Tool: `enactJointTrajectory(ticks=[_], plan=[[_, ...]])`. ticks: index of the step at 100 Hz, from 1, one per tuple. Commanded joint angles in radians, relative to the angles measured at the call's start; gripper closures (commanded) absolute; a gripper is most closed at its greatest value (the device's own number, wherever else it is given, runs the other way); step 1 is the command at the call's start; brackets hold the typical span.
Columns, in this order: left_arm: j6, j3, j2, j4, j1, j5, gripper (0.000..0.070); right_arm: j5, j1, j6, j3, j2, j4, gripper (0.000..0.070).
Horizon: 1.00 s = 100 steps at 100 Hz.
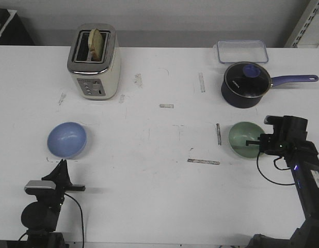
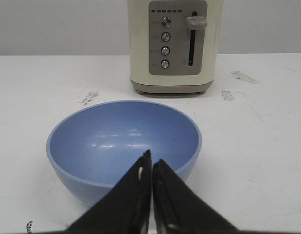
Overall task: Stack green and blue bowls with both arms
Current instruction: 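Drag the green bowl with the right gripper toward the table center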
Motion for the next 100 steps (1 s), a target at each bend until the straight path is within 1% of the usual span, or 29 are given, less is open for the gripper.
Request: enactJointTrajectory(ticks=[1,17,25,34,45,65,79,90,100], plan=[[-0.002,-0.021,-0.002,0.011,0.000,0.000,0.0698,0.008,-0.001,-0.006,0.016,-0.004,-0.001,0.0700],[-0.002,-0.021,-0.002,0.011,0.000,0.000,0.0698,-0.007,0.008,0.000,0.052,-0.080,-0.015,0.0700],[-0.002,-0.021,-0.002,0.011,0.000,0.000,0.0697,-0.070,0.033,0.010,0.067,-0.137,-0.016,0.0700],[-0.002,-0.021,-0.002,0.011,0.000,0.000,0.0698,-0.148,0.086,0.052,0.070,-0.200,-0.017,0.0700],[-0.002,-0.021,-0.002,0.010,0.000,0.000,0.0697,-0.186,0.199,0.100,0.070,-0.257,-0.037,0.0700],[-0.002,-0.021,-0.002,0.010,0.000,0.000,0.0698,-0.181,0.522,0.176,0.070,-0.272,-0.097,0.0700],[-0.002,-0.021,-0.002,0.009,0.000,0.000,0.0698,-0.169,0.722,0.214,0.070,-0.226,-0.087,0.0700],[-0.002,-0.021,-0.002,0.004,0.000,0.000,0.0698,-0.130,0.845,0.241,0.070,-0.161,-0.061,0.0700],[-0.003,-0.021,-0.002,0.003,0.000,0.001,0.0698,-0.087,0.910,0.241,0.070,-0.085,-0.046,0.0700]])
